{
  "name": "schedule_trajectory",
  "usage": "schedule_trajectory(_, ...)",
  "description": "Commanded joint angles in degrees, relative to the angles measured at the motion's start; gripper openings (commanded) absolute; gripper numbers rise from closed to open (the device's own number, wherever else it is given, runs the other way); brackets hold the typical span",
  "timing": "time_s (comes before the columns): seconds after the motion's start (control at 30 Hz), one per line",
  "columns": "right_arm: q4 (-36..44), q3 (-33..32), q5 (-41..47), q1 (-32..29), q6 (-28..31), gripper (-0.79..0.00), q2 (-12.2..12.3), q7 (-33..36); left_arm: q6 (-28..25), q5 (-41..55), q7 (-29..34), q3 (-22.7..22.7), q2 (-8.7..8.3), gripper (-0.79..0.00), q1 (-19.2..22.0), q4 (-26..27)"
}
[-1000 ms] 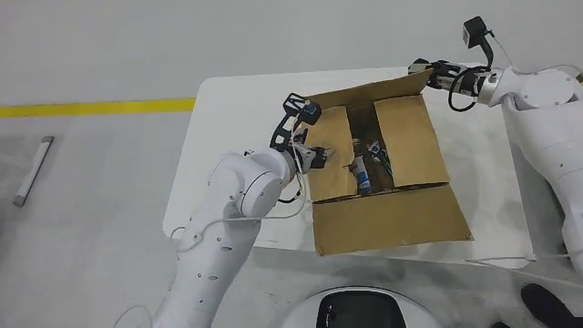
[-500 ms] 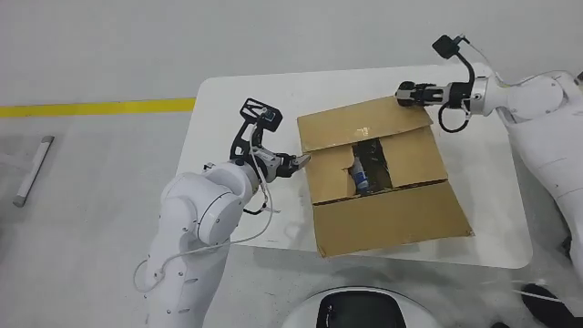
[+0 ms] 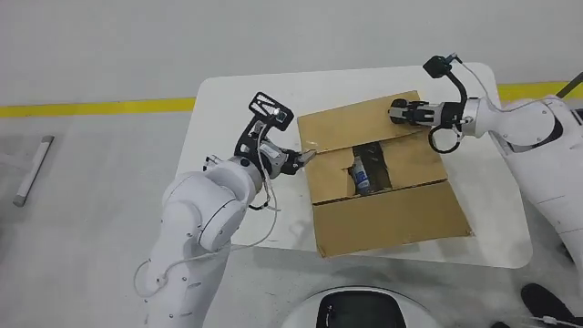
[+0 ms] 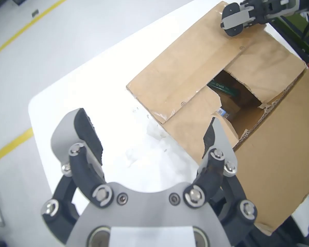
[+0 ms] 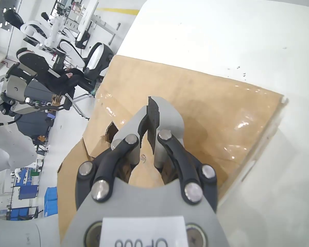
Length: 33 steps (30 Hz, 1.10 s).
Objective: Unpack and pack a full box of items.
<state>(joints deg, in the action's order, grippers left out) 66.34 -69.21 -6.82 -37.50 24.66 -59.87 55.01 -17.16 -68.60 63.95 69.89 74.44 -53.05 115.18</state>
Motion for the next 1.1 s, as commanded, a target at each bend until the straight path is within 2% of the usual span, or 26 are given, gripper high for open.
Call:
schedule_trajectory(0.0, 1.08, -0.51, -0.11, -0.79, -0.57, -0.785, 0.23, -0.15, -6.17, -2.37, 1.55, 0.82, -0.71, 0.000, -1.78, 1.74)
schedule_trajectory(0.1, 2.07, -0.93, -0.06, -1.71, -1.46, -0.785, 0.42, -0.87, -11.46, -4.43, 3.50, 3.62, -1.76, 0.000, -6.44, 4.35)
schedule_trajectory(0.3, 3.11, -1.17, 0.60, -2.76, -2.40, -0.785, 0.62, -1.30, -16.13, -5.75, 4.26, 9.97, -3.38, 0.000, -17.58, 9.53)
schedule_trajectory(0.43, 3.41, -0.86, 0.60, -2.85, -2.72, -0.785, 0.64, -1.39, -18.57, -6.16, 3.35, 11.12, -4.06, 0.000, -23.65, 11.14)
schedule_trajectory(0.53, 3.39, -0.47, 0.65, -2.66, -2.73, -0.785, 0.62, -1.21, -18.81, -7.32, 1.26, 10.45, -4.32, 0.000, -26.20, 9.93)
schedule_trajectory(0.7, 3.05, 0.36, 0.70, -2.27, -2.49, -0.785, 0.53, -0.98, -18.11, -11.16, -2.73, 6.51, -4.40, 0.000, -26.91, 6.42)
schedule_trajectory(0.83, 2.83, 0.70, 0.78, -2.03, -2.32, -0.785, 0.51, -1.04, -19.32, -12.21, -3.83, 3.42, -4.44, 0.000, -25.79, 4.23)
schedule_trajectory(1.07, 2.68, 0.51, 0.99, -2.08, -2.22, -0.785, 0.71, -0.81, -18.46, -12.33, -7.17, 1.09, -4.41, 0.000, -23.13, 4.26)
